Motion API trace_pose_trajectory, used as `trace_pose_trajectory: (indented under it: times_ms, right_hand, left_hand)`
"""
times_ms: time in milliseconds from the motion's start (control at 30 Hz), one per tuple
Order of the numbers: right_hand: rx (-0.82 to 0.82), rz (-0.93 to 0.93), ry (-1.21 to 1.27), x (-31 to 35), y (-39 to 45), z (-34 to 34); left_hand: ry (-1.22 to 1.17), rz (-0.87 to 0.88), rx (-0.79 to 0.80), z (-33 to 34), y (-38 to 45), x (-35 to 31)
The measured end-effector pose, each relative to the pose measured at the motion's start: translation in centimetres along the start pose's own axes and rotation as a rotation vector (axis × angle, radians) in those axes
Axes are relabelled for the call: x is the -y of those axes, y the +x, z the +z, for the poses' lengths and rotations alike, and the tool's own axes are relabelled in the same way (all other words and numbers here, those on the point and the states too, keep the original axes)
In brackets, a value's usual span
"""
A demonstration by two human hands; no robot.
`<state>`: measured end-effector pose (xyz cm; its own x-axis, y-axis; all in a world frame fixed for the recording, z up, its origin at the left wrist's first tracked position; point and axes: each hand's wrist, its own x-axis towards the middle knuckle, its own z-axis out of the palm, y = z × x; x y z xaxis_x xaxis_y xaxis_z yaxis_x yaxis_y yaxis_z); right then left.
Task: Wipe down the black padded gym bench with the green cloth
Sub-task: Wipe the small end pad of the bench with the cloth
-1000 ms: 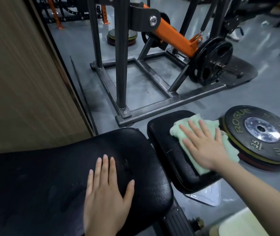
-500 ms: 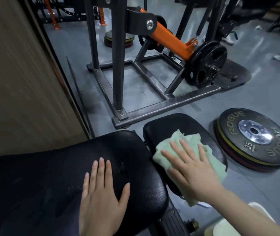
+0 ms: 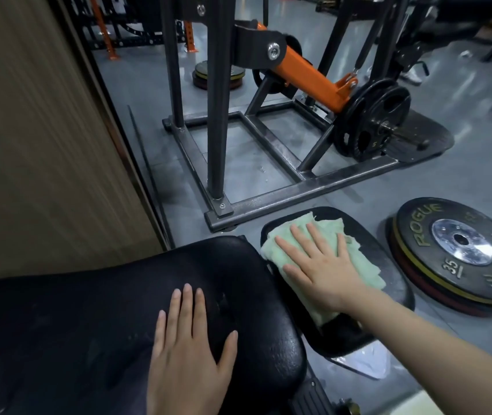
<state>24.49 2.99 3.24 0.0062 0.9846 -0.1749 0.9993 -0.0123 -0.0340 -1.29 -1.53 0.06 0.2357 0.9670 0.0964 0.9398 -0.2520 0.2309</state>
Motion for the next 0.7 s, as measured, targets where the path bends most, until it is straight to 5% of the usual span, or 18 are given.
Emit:
trace_pose_trajectory:
  times_ms: [233, 433, 700]
  right_hand:
    - [-0.013, -0.168, 0.049, -1.8, 5.7, -1.8]
    - [0.007, -0.255, 0.332, -2.9, 7.8, -3.2]
    - [0.146, -0.552, -0.042, -2.7, 10.2, -3.9]
  left_hand:
    - [-0.054, 0.034, -0.067, 1.0, 0.5, 0.3]
    - [-0.049, 0.057, -0.147, 1.6, 0.9, 0.5]
    - [-0.009, 0.073, -0.205, 2.3, 1.2, 0.8]
